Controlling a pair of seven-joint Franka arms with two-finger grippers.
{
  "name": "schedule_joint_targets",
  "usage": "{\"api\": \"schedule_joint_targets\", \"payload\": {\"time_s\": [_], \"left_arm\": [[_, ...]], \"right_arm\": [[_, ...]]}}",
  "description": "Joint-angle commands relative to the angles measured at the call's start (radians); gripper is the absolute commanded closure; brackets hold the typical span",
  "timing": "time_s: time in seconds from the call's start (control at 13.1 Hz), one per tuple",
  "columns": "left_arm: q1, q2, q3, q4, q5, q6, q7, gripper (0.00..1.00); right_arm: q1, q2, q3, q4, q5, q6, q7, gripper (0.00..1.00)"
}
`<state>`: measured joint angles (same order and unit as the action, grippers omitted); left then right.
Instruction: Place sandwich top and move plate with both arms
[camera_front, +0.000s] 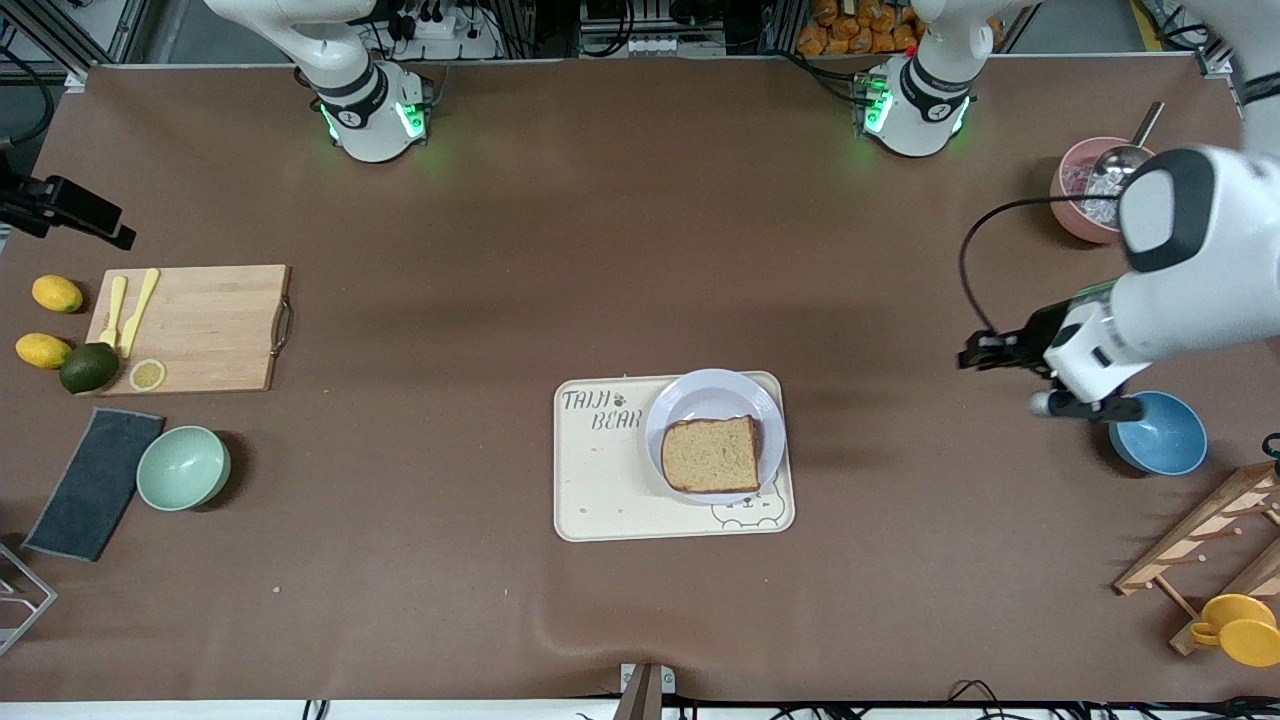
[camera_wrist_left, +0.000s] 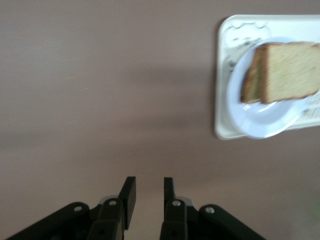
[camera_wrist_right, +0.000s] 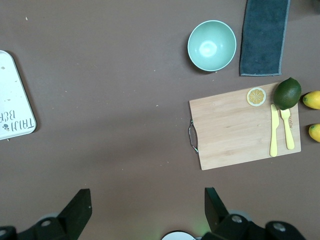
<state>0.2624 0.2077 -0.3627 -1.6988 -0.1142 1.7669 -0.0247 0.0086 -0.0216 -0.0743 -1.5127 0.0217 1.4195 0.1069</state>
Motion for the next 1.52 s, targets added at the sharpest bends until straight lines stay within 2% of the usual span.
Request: {"api": "schedule_joint_targets", "payload": {"time_s": [0.0,0.08,0.15,0.23,0.46,0.69,0.84,0.91,0.99,1.07,1.45], "left_arm": [[0.001,-0.008,-0.009,0.184,0.132,-0.205,-0.031,0.5],[0.001,-0.008,-0.004,0.226,0.142,-0.246,-0.027,0.37],[0.001,-0.013,-0.002,0.243,0.152,-0.273,-0.023,0.13],[0.006,-0.031,-0.001,0.243,0.163,-0.277,-0.017,0.0],[0.015,-0.076,-0.004,0.243,0.203,-0.29,-0.015,0.0],[0.018,-0.155,-0.002,0.234,0.205,-0.322,-0.014,0.0],[0.025,-0.174,0.007,0.228,0.183,-0.31,-0.011,0.0],[-0.039,-0.185,0.055,0.216,0.183,-0.304,-0.012,0.0],[-0.131,-0.185,0.159,0.214,0.177,-0.3,-0.012,0.0],[-0.188,-0.179,0.224,0.217,0.171,-0.294,-0.011,0.0],[-0.193,-0.195,0.228,0.177,0.168,-0.258,-0.011,0.0]], "right_arm": [[0.019,0.0,-0.01,0.006,0.001,-0.002,0.013,0.0],[0.019,0.0,-0.01,0.006,0.001,-0.002,0.013,0.0],[0.019,0.0,-0.01,0.006,0.001,-0.002,0.013,0.0],[0.019,0.0,-0.01,0.006,0.001,-0.002,0.013,0.0],[0.019,0.0,-0.01,0.006,0.001,-0.002,0.013,0.0],[0.019,0.0,-0.01,0.006,0.001,-0.002,0.013,0.0],[0.019,0.0,-0.01,0.006,0.001,-0.002,0.013,0.0],[0.019,0.0,-0.01,0.006,0.001,-0.002,0.013,0.0],[0.019,0.0,-0.01,0.006,0.001,-0.002,0.013,0.0],[0.019,0.0,-0.01,0.006,0.001,-0.002,0.013,0.0],[0.017,0.002,-0.01,0.006,0.001,-0.002,0.013,0.0]]}}
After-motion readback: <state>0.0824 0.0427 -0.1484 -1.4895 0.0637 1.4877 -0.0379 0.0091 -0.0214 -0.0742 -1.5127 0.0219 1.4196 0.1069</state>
